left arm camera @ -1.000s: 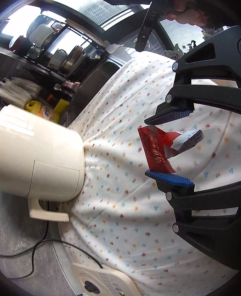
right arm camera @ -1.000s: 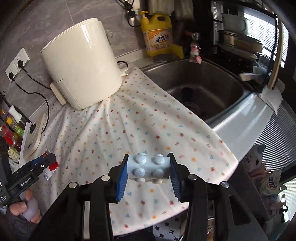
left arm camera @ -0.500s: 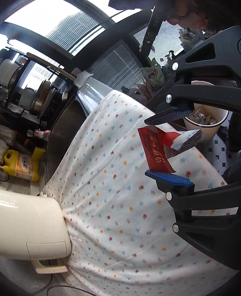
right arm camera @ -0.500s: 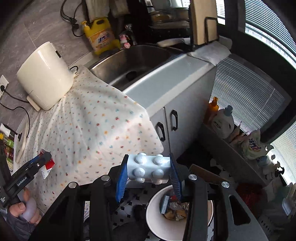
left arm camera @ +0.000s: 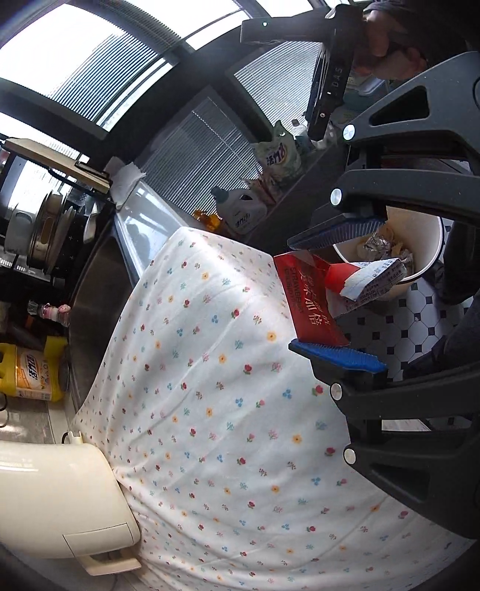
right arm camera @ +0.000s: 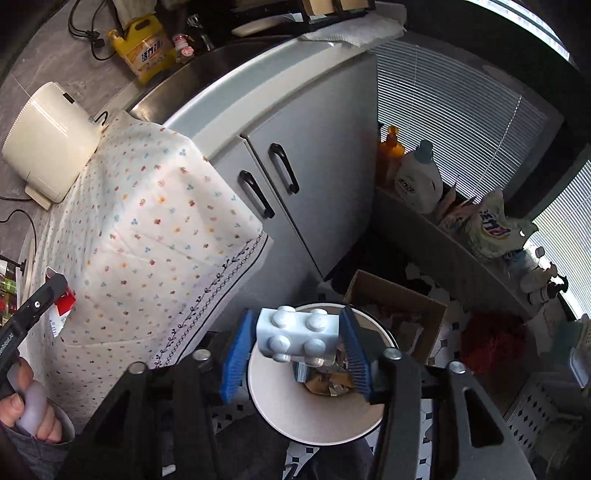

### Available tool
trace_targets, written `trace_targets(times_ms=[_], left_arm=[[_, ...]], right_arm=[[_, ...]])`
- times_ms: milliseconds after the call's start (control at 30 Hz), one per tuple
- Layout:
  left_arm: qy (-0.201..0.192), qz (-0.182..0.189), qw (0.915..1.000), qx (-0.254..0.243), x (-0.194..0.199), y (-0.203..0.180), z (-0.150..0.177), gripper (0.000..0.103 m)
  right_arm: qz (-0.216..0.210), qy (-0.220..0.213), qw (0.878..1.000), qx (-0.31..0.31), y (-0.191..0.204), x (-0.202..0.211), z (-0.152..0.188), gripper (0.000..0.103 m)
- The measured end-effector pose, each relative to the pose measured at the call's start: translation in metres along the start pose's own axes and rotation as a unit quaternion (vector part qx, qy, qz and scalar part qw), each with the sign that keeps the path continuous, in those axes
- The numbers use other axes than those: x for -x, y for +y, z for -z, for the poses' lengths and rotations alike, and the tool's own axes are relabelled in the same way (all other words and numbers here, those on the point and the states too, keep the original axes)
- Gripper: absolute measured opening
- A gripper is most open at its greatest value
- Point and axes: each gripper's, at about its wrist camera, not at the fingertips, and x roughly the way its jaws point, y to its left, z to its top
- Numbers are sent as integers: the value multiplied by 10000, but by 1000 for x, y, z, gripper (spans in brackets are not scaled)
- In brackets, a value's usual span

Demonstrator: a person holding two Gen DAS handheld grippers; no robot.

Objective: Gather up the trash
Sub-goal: 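Carry the red carton and white brick down over the white bin, then open the left tool to drop the carton while the right tool drops the brick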

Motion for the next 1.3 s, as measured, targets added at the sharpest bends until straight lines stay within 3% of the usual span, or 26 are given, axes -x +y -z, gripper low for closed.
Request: trace_targets(times_ms=[33, 167, 733, 933, 1233, 1300], left_arm=[[24, -1, 10000, -12, -1, -4, 2, 50], [135, 35, 9999, -68, -7, -22, 12, 50], [668, 670, 9947, -406, -70, -131, 44, 50], [925, 734, 9910, -633, -97, -163, 55, 51], [1504, 605, 9847, -642, -157, -165, 82, 51], [1623, 696, 9827, -566, -168, -163, 84, 63]], right_arm=[[6, -20, 10000, -19, -5, 0, 2, 67], [10, -82, 9999, -60, -22, 4, 8, 72], [450, -293, 9979, -352, -134, 52, 29, 75], [632, -354, 9956, -597, -176, 65, 38, 75], [842, -308, 9928, -790, -206, 67, 49, 75], [885, -313, 9923, -806, -209, 69, 51, 75]])
